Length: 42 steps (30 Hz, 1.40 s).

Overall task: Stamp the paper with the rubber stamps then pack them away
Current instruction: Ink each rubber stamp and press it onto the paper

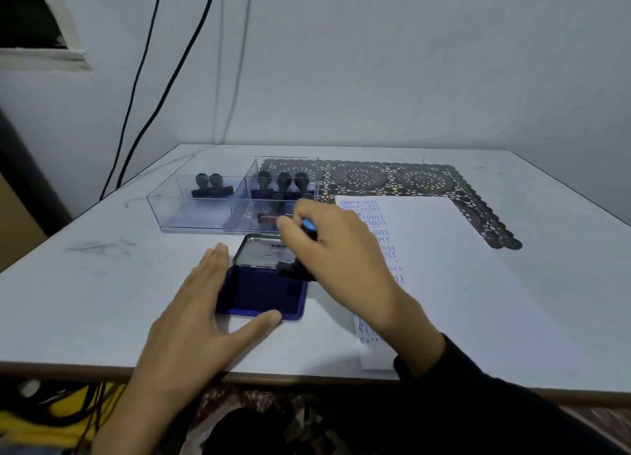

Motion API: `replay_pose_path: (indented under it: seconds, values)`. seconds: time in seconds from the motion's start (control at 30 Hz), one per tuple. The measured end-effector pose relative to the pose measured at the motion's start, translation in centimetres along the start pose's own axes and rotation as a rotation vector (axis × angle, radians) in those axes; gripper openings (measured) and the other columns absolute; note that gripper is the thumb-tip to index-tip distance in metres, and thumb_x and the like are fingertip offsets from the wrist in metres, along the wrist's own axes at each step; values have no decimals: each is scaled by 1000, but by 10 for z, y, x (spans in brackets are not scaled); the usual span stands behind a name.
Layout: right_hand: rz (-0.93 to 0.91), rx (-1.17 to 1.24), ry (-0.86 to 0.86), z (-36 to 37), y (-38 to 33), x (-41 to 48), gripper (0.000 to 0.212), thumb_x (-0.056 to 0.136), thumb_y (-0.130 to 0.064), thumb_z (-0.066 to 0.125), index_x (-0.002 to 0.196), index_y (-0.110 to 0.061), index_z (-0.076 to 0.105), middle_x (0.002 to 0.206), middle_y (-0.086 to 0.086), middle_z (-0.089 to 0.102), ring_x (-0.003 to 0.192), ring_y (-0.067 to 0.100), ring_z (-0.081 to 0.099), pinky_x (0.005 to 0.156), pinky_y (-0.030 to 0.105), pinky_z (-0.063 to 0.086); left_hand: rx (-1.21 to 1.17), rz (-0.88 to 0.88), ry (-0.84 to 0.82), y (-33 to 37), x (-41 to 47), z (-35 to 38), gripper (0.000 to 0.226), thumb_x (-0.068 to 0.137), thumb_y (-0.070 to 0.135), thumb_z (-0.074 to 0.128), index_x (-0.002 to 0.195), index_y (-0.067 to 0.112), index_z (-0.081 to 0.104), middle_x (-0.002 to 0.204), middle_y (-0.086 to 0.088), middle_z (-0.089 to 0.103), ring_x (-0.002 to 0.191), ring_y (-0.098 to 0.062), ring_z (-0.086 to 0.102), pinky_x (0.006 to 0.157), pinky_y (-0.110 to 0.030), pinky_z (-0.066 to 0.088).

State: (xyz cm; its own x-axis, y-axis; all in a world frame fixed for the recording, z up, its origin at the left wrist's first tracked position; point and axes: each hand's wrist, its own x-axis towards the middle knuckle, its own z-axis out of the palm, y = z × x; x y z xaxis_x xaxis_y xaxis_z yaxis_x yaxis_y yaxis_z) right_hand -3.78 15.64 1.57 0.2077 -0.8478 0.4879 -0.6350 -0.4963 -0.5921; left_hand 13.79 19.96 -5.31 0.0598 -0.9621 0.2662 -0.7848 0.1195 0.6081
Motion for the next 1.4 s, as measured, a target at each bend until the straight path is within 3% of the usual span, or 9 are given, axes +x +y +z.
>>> replay_pose_path:
  seconds: [0.27,0.6,0.73,0.8,0.93,1.07,1.17,1.3,1.4]
  values:
    - [-36,-226,-27,52,-9,13,23,97,-37,41,82,-20,47,80,6,55,76,32,50,61,35,30,196,19,-34,-4,2,7,111,56,97,27,148,37,16,152,19,29,137,-6,33,102,-37,42]
    - [-87,-386,32,75,-4,11,18,95,-22,42,102,-13,55,89,10,64,83,35,59,59,35,25,221,-29,-39,-1,1,7,112,54,90,24,151,36,13,153,16,30,138,-9,32,102,-38,41]
    - [-82,-489,125,79,-7,5,9,82,-23,62,79,-15,58,59,4,61,54,29,59,45,26,6,200,-35,-48,1,0,5,110,54,90,27,150,37,16,152,17,32,138,-8,33,103,-38,41]
    - [-60,-531,117,79,-9,-1,19,72,-28,72,69,-19,55,46,-2,54,39,24,52,48,20,-3,192,-14,-53,1,0,5,104,56,87,30,147,39,21,145,18,41,132,-9,41,97,-40,46]
    - [-55,-573,127,80,-8,-8,26,68,-32,77,68,-23,54,42,-6,50,34,20,48,49,21,-5,181,12,-43,2,0,4,96,57,82,33,143,40,27,136,18,50,124,-10,48,89,-40,50]
    - [-127,-459,84,74,-7,-5,14,92,-30,52,88,-16,54,69,3,64,63,31,61,45,29,11,146,24,-32,1,-1,4,97,58,86,35,143,42,26,137,20,48,124,-9,48,91,-40,50]
    - [-92,-267,-44,60,-4,5,22,98,-35,40,94,-17,52,89,10,63,85,35,57,60,36,28,108,59,-21,6,-2,3,94,62,89,43,143,44,25,140,24,43,125,-6,46,88,-34,47]
    - [-21,-191,-22,15,0,3,30,96,-42,42,78,-18,44,76,5,59,77,32,55,63,35,39,-2,83,-12,15,-9,6,103,61,85,49,149,45,12,150,33,15,139,5,21,101,-25,32]
    - [30,-201,18,-28,12,-10,34,94,-41,45,71,-16,40,62,0,49,68,27,48,58,32,35,-105,167,-46,32,-20,16,100,60,86,46,147,52,8,149,39,7,137,17,8,109,-15,20]
